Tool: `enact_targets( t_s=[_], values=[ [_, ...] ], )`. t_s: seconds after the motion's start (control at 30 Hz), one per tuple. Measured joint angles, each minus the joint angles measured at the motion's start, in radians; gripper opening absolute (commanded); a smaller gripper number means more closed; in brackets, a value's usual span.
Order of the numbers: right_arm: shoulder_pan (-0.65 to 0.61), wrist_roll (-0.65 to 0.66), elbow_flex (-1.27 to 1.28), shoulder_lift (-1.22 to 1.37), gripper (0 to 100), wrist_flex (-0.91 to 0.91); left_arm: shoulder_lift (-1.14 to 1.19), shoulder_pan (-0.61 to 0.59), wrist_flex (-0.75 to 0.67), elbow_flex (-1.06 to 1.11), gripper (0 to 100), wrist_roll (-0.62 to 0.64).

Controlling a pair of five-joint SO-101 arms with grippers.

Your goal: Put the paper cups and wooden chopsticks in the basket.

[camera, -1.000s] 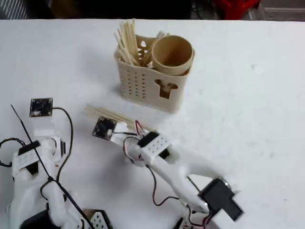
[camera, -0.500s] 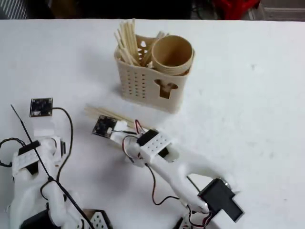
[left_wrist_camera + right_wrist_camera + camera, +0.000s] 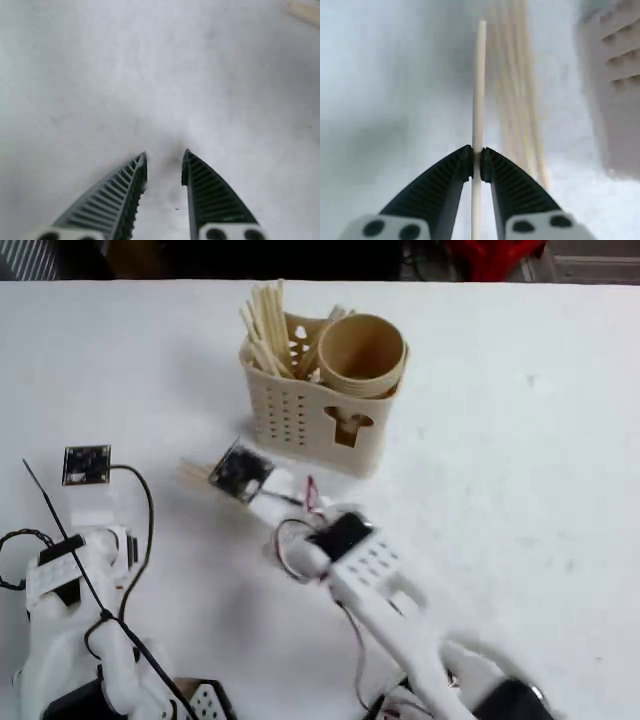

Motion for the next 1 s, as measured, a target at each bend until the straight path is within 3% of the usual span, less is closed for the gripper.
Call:
enact_targets(
  t_s=[0.13, 0.3, 0.67, 1.0],
  values=[
    [0.037, -0.066, -0.14, -0.196, 1.6, -0.003, 0.0, 0.0, 0.0, 0.0, 13, 0.0],
    [0.06, -0.15, -0.382, -0.227, 1.7, -0.13, 0.0, 0.0, 0.0, 0.0, 13, 0.0],
    [0.184, -0.192, -0.445, 0.071, 1.9, -0.876, 0.0, 0.0, 0.0, 0.0, 13, 0.0],
    [0.21, -0.126, -0.502, 0.216, 2.2, -0.961, 0.0, 0.0, 0.0, 0.0, 13, 0.0]
  ],
)
